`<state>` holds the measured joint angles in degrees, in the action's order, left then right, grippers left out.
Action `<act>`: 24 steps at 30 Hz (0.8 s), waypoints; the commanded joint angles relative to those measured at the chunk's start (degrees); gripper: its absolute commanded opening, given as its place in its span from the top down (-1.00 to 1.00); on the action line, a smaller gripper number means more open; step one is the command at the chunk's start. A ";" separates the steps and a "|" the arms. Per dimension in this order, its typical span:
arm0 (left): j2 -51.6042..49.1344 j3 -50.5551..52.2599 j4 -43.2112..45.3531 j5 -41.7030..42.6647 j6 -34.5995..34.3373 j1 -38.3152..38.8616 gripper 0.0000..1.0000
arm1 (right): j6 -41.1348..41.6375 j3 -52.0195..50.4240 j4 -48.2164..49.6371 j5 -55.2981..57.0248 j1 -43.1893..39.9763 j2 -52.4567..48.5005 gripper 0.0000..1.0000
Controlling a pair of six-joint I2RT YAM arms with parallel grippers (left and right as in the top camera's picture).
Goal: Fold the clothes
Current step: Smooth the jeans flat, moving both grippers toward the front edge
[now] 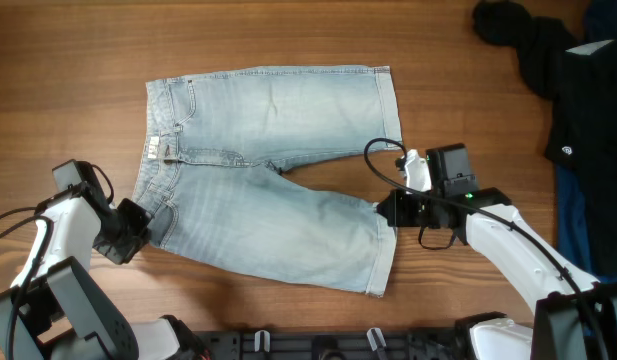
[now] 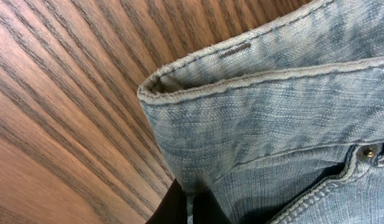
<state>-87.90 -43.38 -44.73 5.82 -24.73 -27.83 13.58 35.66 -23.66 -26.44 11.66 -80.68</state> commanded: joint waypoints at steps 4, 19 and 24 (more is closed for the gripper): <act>0.13 0.33 0.13 6.40 2.05 -0.42 0.31 | 5.88 2.75 10.14 13.49 -4.76 -0.11 0.91; 0.15 0.31 1.22 15.82 12.81 -0.42 -0.83 | 10.60 1.88 -19.15 1.95 -12.76 3.23 -0.80; 2.97 -0.07 1.36 17.49 12.83 -0.42 -0.95 | 13.09 -3.56 -20.20 0.39 -12.74 3.23 -0.73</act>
<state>-87.59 -43.33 -43.33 20.56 -13.52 -27.83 25.41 35.16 -45.28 -23.09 -1.19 -78.13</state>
